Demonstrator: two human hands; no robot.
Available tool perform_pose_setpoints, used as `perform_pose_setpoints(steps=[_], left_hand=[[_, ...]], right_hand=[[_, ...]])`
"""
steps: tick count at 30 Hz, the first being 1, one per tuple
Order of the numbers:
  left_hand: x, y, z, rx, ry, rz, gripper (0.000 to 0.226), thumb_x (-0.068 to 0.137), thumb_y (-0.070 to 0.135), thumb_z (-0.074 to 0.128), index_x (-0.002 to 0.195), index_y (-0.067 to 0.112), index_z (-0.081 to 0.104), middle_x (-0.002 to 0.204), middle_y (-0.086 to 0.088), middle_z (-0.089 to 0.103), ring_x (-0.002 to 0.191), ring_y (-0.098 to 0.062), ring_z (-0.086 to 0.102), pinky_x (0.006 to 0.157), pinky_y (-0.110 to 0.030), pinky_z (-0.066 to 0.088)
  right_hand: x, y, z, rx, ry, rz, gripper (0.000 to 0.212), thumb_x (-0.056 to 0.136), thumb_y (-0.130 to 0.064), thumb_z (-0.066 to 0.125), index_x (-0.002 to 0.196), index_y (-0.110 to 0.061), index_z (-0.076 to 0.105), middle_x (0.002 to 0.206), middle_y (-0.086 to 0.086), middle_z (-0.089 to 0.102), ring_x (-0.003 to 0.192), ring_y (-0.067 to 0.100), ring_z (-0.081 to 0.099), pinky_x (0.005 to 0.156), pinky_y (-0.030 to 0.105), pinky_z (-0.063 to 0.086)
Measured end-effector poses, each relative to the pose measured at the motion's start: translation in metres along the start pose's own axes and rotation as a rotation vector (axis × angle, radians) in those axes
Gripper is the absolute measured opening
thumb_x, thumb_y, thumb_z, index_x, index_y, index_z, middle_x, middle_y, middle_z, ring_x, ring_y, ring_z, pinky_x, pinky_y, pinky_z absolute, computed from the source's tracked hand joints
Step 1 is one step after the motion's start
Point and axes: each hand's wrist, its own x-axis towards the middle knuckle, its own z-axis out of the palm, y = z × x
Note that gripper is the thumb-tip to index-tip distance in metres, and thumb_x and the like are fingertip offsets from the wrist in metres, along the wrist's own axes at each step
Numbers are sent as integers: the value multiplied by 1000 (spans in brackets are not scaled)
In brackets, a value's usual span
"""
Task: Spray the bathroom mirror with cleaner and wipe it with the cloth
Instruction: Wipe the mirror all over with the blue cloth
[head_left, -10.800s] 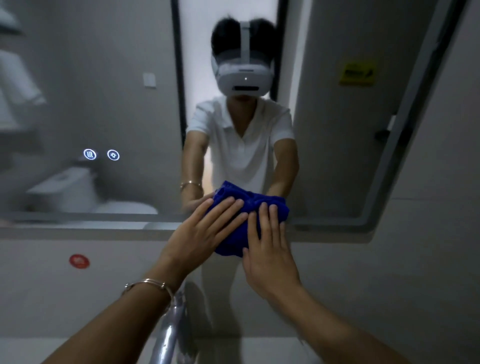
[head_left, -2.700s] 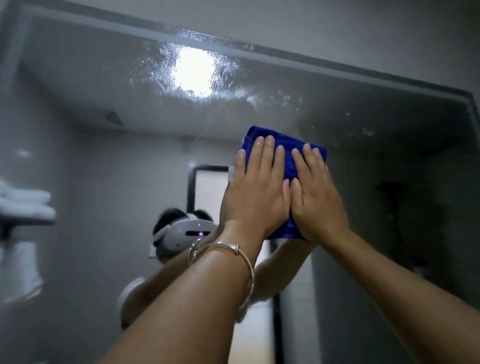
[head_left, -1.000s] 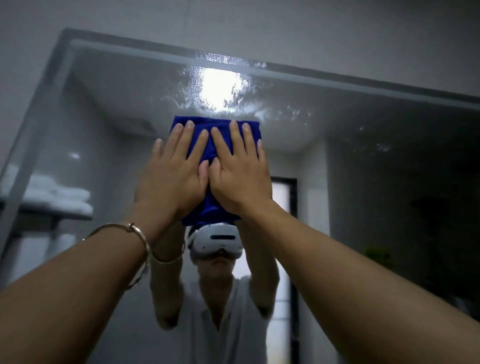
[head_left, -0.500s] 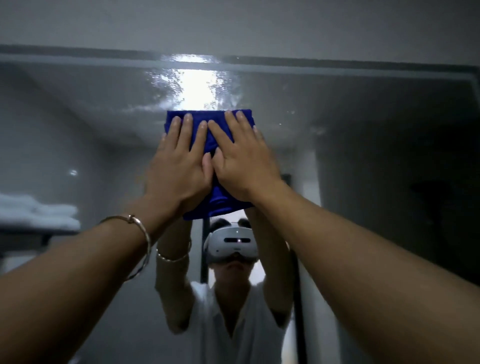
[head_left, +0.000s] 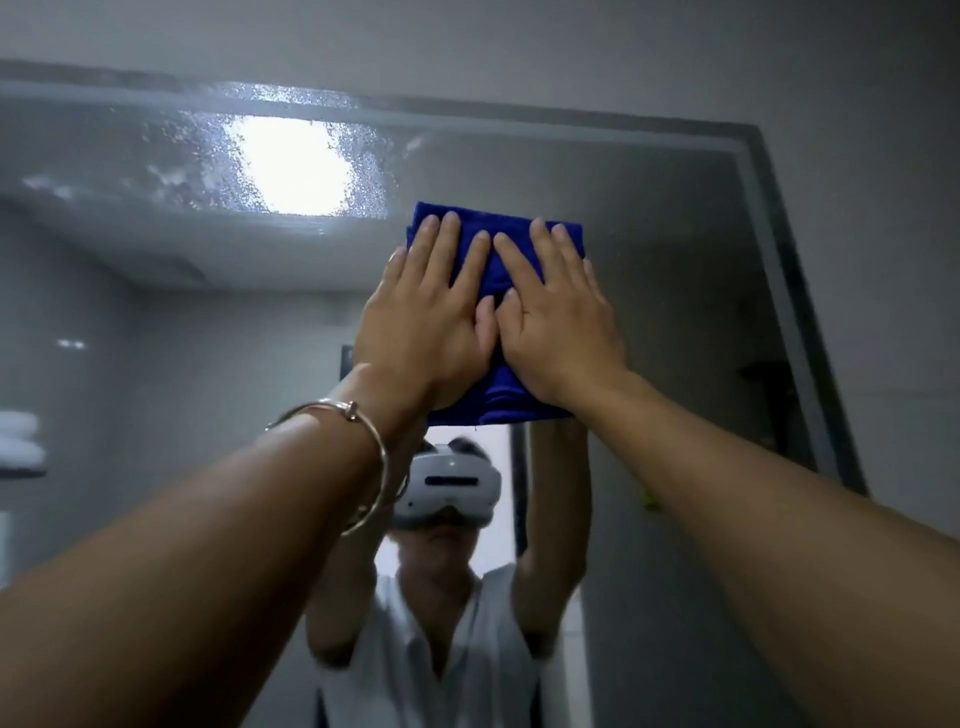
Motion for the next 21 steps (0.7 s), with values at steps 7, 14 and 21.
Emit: perform_pose_setpoints(steps=[7, 14, 21], left_hand=[[-1, -9, -8, 76, -66, 37, 59, 97, 41, 14, 150, 15, 4, 157, -13, 1, 145, -25, 1, 118, -42, 7], [-21, -65, -19, 92, -15, 47, 66, 91, 43, 7, 149, 12, 17, 155, -16, 14, 143, -28, 14, 114, -46, 16], [-59, -138, -34, 183, -21, 65, 64, 92, 40, 13, 143, 4, 26, 149, -22, 27, 137, -36, 29, 106, -53, 29]], right_hand=[[0, -16, 2, -30, 26, 81, 55, 100, -30, 26, 152, -25, 9, 161, 6, 0, 147, 20, -6, 117, 39, -4], [8, -74, 11, 31, -40, 79, 56, 100, -32, 25, 152, -26, 5, 160, 4, -5, 146, 19, -11, 115, 38, -10], [4, -147, 44, 123, -12, -5, 58, 98, -34, 21, 152, -21, 7, 160, 9, -3, 146, 23, -11, 117, 44, -8]])
